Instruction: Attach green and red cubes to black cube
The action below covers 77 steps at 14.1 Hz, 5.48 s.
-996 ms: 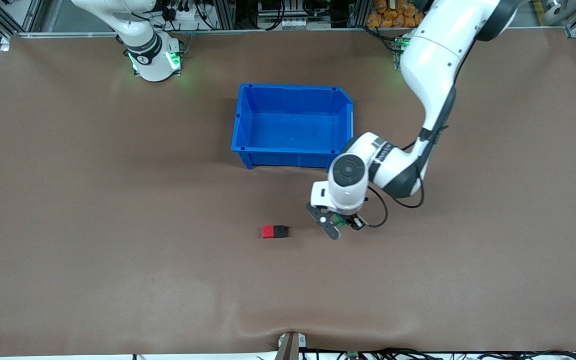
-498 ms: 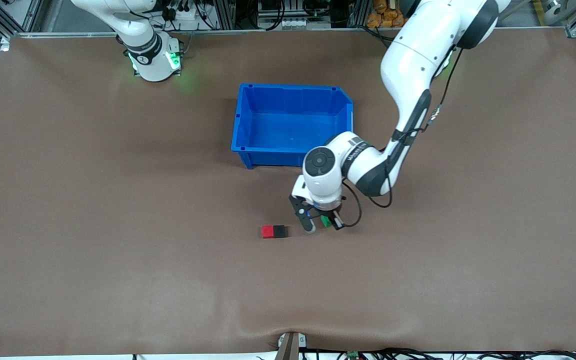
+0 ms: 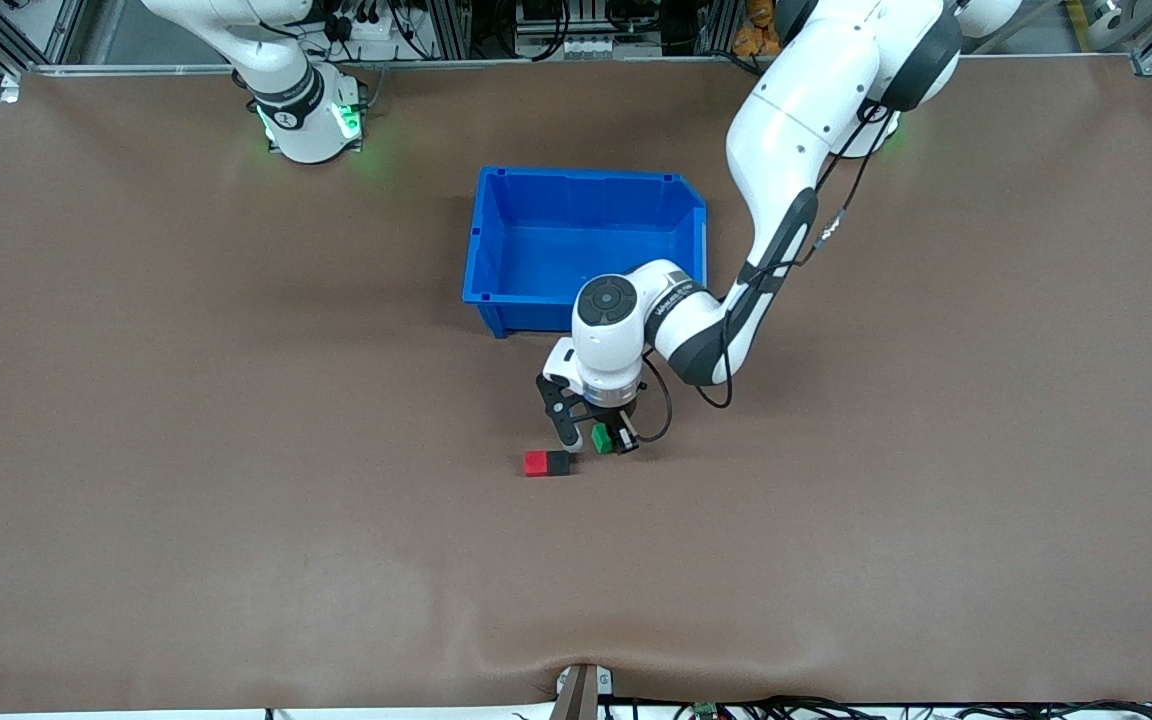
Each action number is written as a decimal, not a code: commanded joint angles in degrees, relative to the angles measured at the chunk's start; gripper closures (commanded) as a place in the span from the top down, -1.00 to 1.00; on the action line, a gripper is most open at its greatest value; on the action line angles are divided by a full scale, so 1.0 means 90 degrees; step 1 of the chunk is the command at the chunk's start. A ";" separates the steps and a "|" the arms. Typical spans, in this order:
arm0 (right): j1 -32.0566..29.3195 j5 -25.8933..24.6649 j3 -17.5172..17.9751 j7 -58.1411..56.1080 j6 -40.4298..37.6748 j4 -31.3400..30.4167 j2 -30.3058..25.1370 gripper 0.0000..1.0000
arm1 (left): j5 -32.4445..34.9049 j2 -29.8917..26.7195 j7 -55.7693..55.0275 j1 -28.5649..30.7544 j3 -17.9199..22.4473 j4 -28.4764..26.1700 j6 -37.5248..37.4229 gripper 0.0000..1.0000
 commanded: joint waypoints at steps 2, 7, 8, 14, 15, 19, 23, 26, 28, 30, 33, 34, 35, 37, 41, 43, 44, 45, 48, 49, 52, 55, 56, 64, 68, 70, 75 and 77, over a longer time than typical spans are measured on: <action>0.0181 -0.0304 0.0024 0.0067 0.0031 0.0065 0.0163 1.00 | 0.0104 0.0597 -0.0064 -0.0203 0.0024 0.0844 0.0080 -1.00; 0.0289 -0.0333 0.0023 0.0076 0.0069 0.0075 0.0349 1.00 | 0.0104 0.1017 0.0005 -0.0262 0.0014 0.1440 0.0090 -1.00; 0.0309 -0.0343 0.0014 0.0086 0.0060 0.0075 0.0349 1.00 | 0.0104 0.1066 0.0014 -0.0262 0.0005 0.1470 0.0090 -1.00; 0.0231 -0.0343 -0.0006 0.0077 0.0031 0.0055 0.0368 1.00 | -0.0003 0.1174 -0.0209 -0.0262 0.0005 0.1617 0.0353 -1.00; 0.0211 -0.0333 -0.0025 0.0067 0.0030 0.0055 0.0378 1.00 | -0.0023 0.1174 -0.0345 -0.0272 0.0005 0.1617 0.0363 -1.00; 0.0182 -0.0324 -0.0035 0.0067 0.0040 0.0026 0.0407 1.00 | -0.0033 0.1174 -0.1126 -0.0252 0.0044 0.1588 0.0685 0.99; 0.0231 -0.0324 -0.0035 0.0057 0.0001 0.0016 0.0407 1.00 | -0.0081 0.1096 -0.1245 -0.0223 0.0054 0.1519 0.0773 1.00; 0.0221 -0.0324 -0.0025 0.0057 0.0001 0.0007 0.0407 1.00 | -0.0568 0.0853 -0.1236 -0.0174 0.0034 0.1470 0.0676 1.00; 0.0231 -0.0314 -0.0025 0.0057 0.0011 0.0007 0.0407 1.00 | -0.0794 0.0579 -0.1226 -0.0028 -0.0005 0.1431 0.0122 1.00; 0.0231 -0.0314 -0.0025 0.0067 0.0011 0.0016 0.0407 1.00 | -0.1008 0.0229 -0.1206 0.0108 -0.0122 0.1421 -0.0599 1.00; 0.0211 -0.0304 -0.0025 0.0057 0.0001 0.0026 0.0622 1.00 | -0.1525 -0.0280 -0.1187 0.0654 -0.0346 0.1421 -0.1509 1.00; 0.0201 -0.0304 -0.0025 0.0057 0.0001 0.0036 0.0622 1.00 | -0.1614 -0.0426 -0.1187 0.0849 -0.0405 0.1421 -0.1753 1.00; 0.0211 -0.0304 -0.0025 0.0057 0.0001 0.0036 0.0622 1.00 | -0.1624 -0.0515 -0.1216 0.1016 -0.0415 0.1421 -0.1949 1.00; 0.0192 -0.0285 -0.0025 0.0067 0.0001 0.0026 0.0622 1.00 | -0.1722 -0.0574 -0.1294 0.1367 -0.0405 0.1421 -0.2330 1.00; 0.0221 -0.0275 -0.0035 0.0135 0.0021 -0.0013 0.0632 1.00 | -0.1615 -0.0837 -0.1499 0.2158 -0.0337 0.1402 -0.3811 1.00; 0.0250 -0.0285 -0.0025 0.0319 0.0001 -0.0023 0.0632 1.00 | -0.1605 -0.1090 -0.1741 0.2509 -0.0327 0.1392 -0.4808 1.00; 0.0289 -0.0285 -0.0016 0.0804 0.0001 -0.0023 0.0622 1.00 | -0.1615 -0.1256 -0.1937 0.2714 -0.0366 0.1392 -0.5131 1.00; 0.0328 -0.0294 0.0004 0.1486 0.0001 -0.0032 0.0622 1.00 | -0.1624 -0.1422 -0.2122 0.2755 -0.0376 0.1344 -0.5454 1.00; 0.0436 -0.0334 -0.0006 0.1913 0.0050 -0.0003 0.0632 1.00 | -0.1654 -0.2649 -0.2485 0.2891 -0.0376 0.0362 -0.6168 1.00; 0.0436 -0.0333 -0.0006 0.1913 0.0060 0.0006 0.0642 1.00 | -0.1721 -0.3225 -0.2485 0.3211 -0.0405 -0.0204 -0.6160 1.00; 0.0445 -0.0333 -0.0006 0.1922 0.0069 0.0007 0.0642 1.00 | -0.2054 -0.4088 -0.2378 0.3790 -0.0425 -0.0814 -0.6111 1.00; 0.0436 -0.0333 -0.0006 0.1913 0.0069 0.0016 0.0642 1.00 | -0.2083 -0.5256 -0.2368 0.3947 -0.0318 -0.2185 -0.5627 1.00; 0.0445 -0.0343 -0.0015 0.1913 0.0069 0.0007 0.0652 1.00 | -0.2083 -0.5716 -0.2368 0.3947 -0.0231 -0.2704 -0.5323 1.00; 0.0436 -0.0343 -0.0015 0.1913 0.0050 0.0007 0.0652 1.00 | -0.2200 -0.5985 -0.1909 0.3840 0.0298 -0.2086 -0.5193 1.00; 0.0436 -0.0343 -0.0006 0.1922 0.0040 0.0007 0.0642 1.00 | -0.2269 -0.6189 -0.1638 0.3742 0.0298 -0.1957 -0.5456 1.00; 0.0436 -0.0343 -0.0015 0.1922 0.0021 0.0007 0.0642 1.00 | -0.2473 -0.6180 -0.1490 0.3800 0.0356 -0.1851 -0.5544 1.00; 0.0436 -0.0343 -0.0006 0.1922 0.0021 0.0007 0.0642 1.00 | -0.2435 -0.6082 -0.1509 0.3791 0.0395 -0.1430 -0.6023 1.00; 0.0426 -0.0343 -0.0015 0.1922 0.0021 0.0007 0.0642 1.00 | -0.2425 -0.6082 -0.1528 0.3762 0.0386 -0.1440 -0.6033 1.00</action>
